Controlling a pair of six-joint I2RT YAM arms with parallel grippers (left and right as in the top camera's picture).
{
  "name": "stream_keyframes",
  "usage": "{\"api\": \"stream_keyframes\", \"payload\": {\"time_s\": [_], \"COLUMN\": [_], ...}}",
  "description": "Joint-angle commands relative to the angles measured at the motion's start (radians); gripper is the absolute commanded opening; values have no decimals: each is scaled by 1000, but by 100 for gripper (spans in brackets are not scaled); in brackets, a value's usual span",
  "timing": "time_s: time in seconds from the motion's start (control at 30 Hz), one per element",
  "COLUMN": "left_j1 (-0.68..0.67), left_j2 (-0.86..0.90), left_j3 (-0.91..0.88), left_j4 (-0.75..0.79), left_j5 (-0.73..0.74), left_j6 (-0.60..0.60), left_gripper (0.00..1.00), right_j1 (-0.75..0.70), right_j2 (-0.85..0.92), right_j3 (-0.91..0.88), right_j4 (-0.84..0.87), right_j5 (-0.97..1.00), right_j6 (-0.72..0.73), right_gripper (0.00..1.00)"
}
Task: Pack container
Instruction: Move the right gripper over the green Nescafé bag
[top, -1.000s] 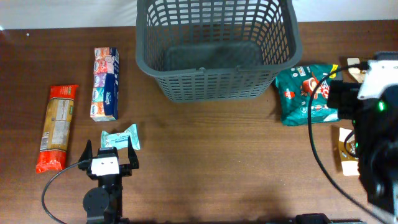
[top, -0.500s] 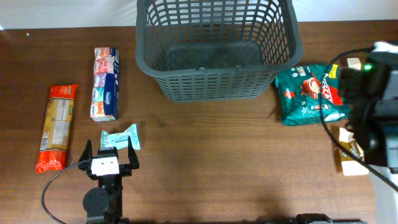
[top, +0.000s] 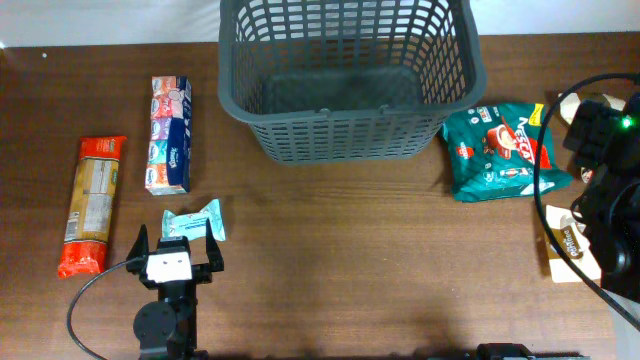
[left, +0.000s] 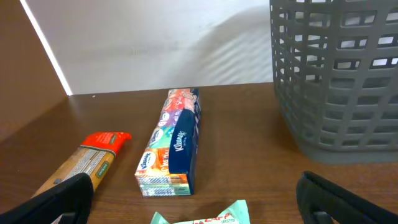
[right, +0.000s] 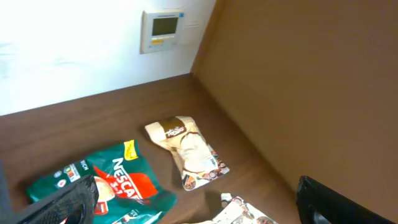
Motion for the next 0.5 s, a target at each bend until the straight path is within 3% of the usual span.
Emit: {"api": "stream_keyframes", "payload": {"time_s": [0.0, 0.2, 0.47], "left_j1": [2, 2, 2], "left_j2": [-6, -6, -6], "left_j3": [-4, -4, -4], "left_j4": [-2, -1, -2], "left_j5": [7, 7, 7], "left_j6": [-9, -9, -9], "left_gripper": [99, 99, 99], "right_j1": [-14, -107, -212], "right_j2": [8, 114, 251], "right_j3": [23, 23, 57], "right_j4": [20, 93, 29], "right_j5": [-99, -490, -670], "right_j6": [14, -156, -155], "right_gripper": [99, 99, 99]}}
